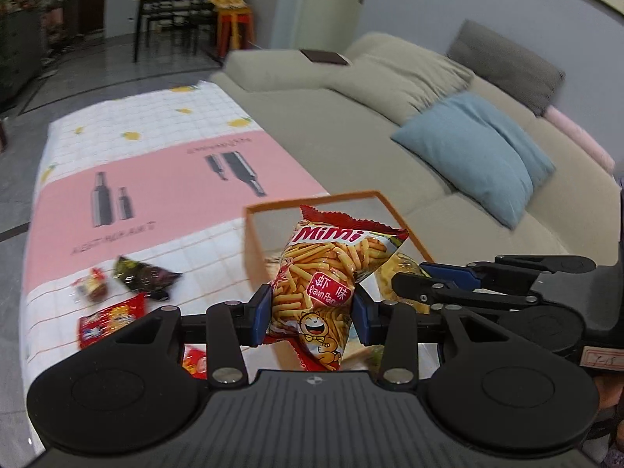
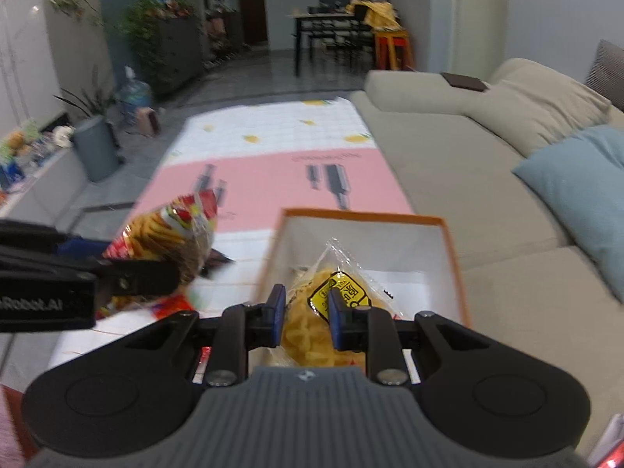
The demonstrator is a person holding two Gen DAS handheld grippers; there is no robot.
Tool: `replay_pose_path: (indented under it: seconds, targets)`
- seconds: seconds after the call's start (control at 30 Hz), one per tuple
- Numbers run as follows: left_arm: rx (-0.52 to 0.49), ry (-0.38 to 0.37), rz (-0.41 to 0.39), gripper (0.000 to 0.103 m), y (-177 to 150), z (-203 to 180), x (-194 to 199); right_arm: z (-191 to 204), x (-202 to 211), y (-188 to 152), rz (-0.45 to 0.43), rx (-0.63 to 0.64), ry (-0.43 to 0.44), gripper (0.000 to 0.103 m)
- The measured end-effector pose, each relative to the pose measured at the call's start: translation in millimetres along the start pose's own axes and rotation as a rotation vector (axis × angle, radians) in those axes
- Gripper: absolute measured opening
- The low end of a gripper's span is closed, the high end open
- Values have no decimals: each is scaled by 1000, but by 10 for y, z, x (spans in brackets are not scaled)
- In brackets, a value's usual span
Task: Organize snacks
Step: 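Lift both bags and carry them over the orange box, then lower both bags into the box and open both tools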
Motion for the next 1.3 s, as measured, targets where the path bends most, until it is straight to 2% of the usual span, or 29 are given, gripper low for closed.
replay_pose_path:
  seconds: [0.2,0.4,0.63,0.8,1.1,1.23,1.3]
  targets:
    - [-50,-50,66,47,59,-186,-420,-288,-301,-31,50,18,-66,20]
    - [-76,-64,141,47,47,-201,-817,-483,-621,-111,118,11,-95,20]
    - [-119,-75,208,47,-5,-201,-1172,-614,-952,-212,186,-2,-100,19]
    - [-110,-82,253,47,-59,-114,-1409,-695,-1147,-263,222,-7,-106,19]
    - [-132,-75,287,47,-79,-76,-1624,-713,-1338,-288,258,-38,-61,22]
    - [-104,-93,280,59,-61,-46,-1618,-745,-1335,-289,263,-70,-44,26]
    - [-90,-109,274,67,-47,-47,-1594,-759,-1327,-288,266,-84,-32,34]
Point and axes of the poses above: each gripper's, at about its wrist camera, not at the fingertips, and x roughly against the way its jaws point, z to its left, y to its top, the point moved 6 cm from there along -x, roughly the way its jaws point, and after that the axes turned 12 degrees about -x, right-handed, at the moved point
